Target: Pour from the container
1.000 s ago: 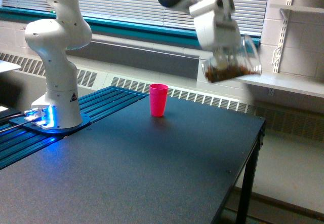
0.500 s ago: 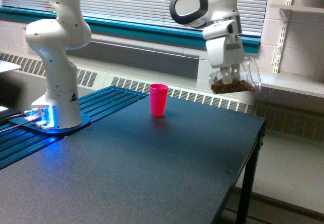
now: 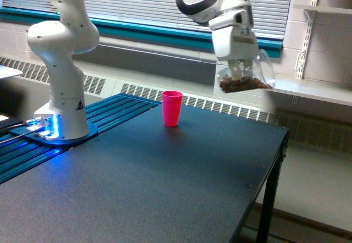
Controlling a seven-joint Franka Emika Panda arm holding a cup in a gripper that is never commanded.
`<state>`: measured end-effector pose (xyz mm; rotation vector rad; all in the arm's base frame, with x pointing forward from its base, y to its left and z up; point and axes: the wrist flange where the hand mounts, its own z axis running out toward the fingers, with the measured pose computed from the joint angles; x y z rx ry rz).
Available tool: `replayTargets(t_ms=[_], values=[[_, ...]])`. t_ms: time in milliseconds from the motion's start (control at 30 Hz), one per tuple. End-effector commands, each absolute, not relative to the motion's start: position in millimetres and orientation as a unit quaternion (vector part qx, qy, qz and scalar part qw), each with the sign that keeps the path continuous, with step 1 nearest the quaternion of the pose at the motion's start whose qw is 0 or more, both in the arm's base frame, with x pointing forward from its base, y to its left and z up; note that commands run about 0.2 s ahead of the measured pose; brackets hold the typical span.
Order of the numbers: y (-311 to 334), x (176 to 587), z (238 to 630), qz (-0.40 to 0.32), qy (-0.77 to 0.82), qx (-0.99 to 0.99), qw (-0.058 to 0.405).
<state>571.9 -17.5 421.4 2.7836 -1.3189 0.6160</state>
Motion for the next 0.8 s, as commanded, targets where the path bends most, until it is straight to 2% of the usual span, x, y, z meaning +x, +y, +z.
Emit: replayTargets(t_ms=[33,800], values=[[16.1,546.7,423.7,0.196,-0.426,0.883,0.007],[87.1,470.3,423.2,0.209,-0.416,0.885,0.031]])
